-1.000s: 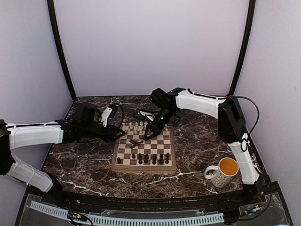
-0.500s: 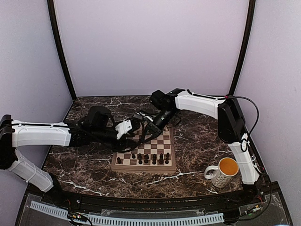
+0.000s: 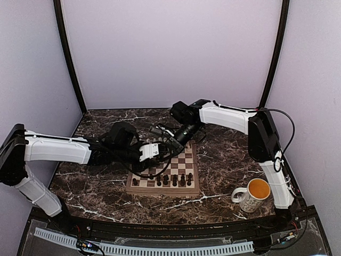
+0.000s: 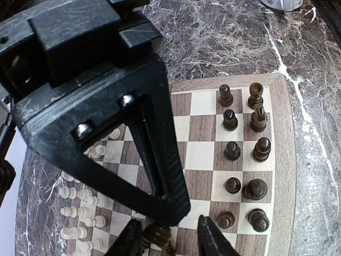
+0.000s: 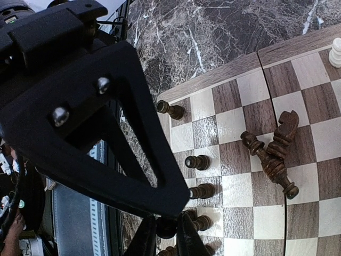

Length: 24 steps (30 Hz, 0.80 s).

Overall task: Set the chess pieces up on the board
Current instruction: Pass from the right arm to the left

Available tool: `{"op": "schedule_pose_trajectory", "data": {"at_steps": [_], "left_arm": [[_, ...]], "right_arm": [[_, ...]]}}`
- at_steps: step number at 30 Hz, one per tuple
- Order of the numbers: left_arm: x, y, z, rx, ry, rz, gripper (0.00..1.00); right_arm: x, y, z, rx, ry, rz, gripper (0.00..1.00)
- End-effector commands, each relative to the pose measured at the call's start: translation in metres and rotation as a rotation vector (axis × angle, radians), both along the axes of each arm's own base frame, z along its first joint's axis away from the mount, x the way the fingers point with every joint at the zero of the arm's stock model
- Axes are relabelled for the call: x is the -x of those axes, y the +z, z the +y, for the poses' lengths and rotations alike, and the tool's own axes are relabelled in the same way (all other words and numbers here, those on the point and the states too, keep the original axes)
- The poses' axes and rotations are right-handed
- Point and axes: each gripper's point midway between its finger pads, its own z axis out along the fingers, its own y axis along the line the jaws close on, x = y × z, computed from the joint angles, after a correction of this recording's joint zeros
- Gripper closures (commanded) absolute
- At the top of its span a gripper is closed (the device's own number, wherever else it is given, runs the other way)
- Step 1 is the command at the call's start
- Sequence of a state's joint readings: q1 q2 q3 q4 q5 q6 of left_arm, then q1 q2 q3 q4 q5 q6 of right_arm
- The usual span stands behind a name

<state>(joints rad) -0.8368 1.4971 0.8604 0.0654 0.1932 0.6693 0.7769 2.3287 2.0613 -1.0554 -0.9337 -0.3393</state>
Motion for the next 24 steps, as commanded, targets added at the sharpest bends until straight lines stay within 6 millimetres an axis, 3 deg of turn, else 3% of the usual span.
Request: {"op": "schedule_pose_trajectory", "data": {"at_steps": [1,19,24], "left_arm": [[-0.002,0.003,-0.009,-0.025,-0.029,-0.044,0.64],[-0.016,-0.007,-0.008,-0.111,0.006,-0.149,0.82],[-0.025,0.001,-0.006,-0.07,0.081,-0.161,0.87]], "right_arm": [[0.009,0.018,-0.001,-0.037,0.019,0.008,0.86],[0.009,0.017,-0.002,-0.032,0.014,0.013,0.85],[0.005,0.029,-0.003,-0.042,0.004,-0.021,0.78]]}}
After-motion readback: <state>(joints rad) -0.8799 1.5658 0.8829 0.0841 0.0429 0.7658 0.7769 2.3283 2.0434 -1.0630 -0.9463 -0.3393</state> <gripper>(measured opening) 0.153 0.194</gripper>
